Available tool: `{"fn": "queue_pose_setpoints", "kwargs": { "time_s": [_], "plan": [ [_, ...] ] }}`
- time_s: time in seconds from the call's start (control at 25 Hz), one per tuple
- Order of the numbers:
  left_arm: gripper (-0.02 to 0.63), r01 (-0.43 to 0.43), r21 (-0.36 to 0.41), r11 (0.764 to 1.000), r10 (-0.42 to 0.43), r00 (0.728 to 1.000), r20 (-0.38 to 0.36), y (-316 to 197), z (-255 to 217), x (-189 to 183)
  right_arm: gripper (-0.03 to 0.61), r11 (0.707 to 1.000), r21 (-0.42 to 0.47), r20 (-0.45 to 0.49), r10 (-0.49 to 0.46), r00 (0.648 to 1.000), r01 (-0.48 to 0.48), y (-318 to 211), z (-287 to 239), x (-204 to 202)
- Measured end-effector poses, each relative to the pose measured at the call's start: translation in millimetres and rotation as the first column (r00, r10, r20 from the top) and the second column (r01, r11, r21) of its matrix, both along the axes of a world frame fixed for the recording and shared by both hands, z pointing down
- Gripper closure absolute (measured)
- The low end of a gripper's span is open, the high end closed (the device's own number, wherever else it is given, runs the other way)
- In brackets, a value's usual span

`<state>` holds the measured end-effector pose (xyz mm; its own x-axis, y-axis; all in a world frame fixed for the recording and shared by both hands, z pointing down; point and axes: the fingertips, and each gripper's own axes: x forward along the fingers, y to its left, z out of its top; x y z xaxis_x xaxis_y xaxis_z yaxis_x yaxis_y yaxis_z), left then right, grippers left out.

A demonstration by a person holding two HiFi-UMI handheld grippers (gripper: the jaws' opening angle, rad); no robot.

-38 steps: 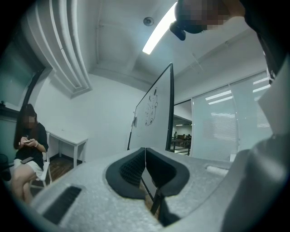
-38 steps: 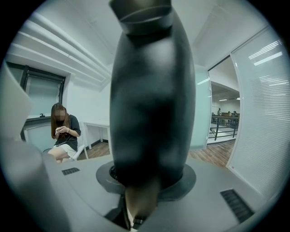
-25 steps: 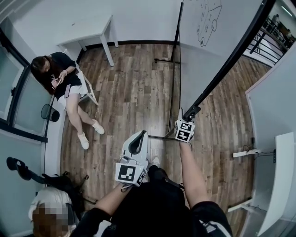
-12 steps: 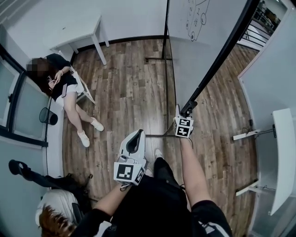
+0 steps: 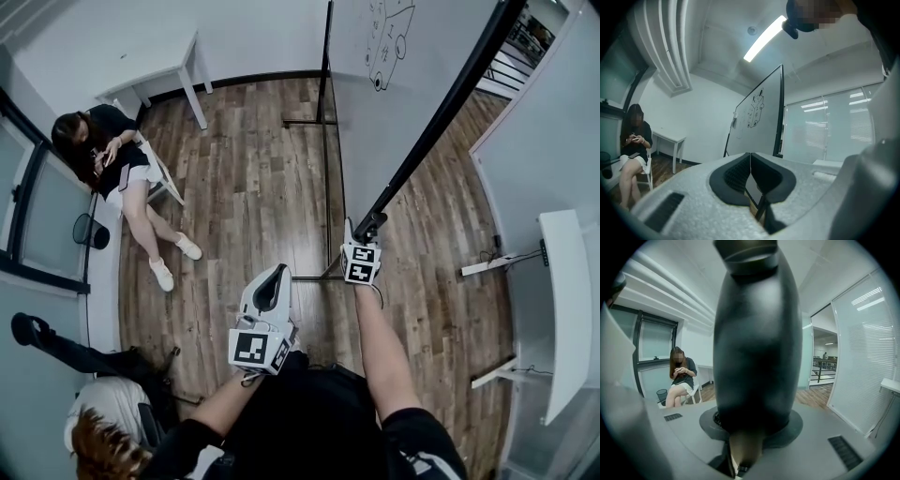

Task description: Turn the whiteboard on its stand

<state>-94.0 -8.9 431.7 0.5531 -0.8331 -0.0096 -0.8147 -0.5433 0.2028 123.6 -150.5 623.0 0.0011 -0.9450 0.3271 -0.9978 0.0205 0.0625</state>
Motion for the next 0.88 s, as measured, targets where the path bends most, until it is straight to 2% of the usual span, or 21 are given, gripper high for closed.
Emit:
{"fn": "queue_pose_setpoints", "kwargs": {
  "time_s": [0.6, 0.88],
  "plan": [
    [0.595, 0.122, 0.014, 0.992, -0.122, 0.992, 0.015, 85, 4, 30, 0.451, 0.999, 0.022, 0.026, -0.031, 0.999, 0.03, 88, 4, -3],
    [0.595, 0.154, 0.018, 0.988, -0.154, 0.988, 0.018, 117, 3, 34, 0.451, 0.997, 0.07, 0.018, -0.036, 0.999, 0.034, 120, -6, -9]
  ]
}}
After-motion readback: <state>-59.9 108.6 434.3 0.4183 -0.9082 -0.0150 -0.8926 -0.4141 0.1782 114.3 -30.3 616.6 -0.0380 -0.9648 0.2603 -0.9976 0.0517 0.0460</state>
